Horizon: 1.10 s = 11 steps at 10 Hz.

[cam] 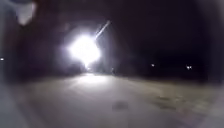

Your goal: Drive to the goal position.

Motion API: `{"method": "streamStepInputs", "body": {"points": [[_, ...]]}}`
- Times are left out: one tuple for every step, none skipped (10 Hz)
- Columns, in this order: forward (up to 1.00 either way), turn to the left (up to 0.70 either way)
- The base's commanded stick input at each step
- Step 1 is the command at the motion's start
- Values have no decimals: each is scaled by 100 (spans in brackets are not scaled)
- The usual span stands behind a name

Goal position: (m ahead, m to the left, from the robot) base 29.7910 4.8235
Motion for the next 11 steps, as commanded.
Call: {"method": "streamStepInputs", "body": {"points": [[100, 0], [100, 27], [100, 39], [100, 40], [100, 40], [100, 40], [100, 40], [100, 40], [100, 40], [100, 40], [100, 10]]}}
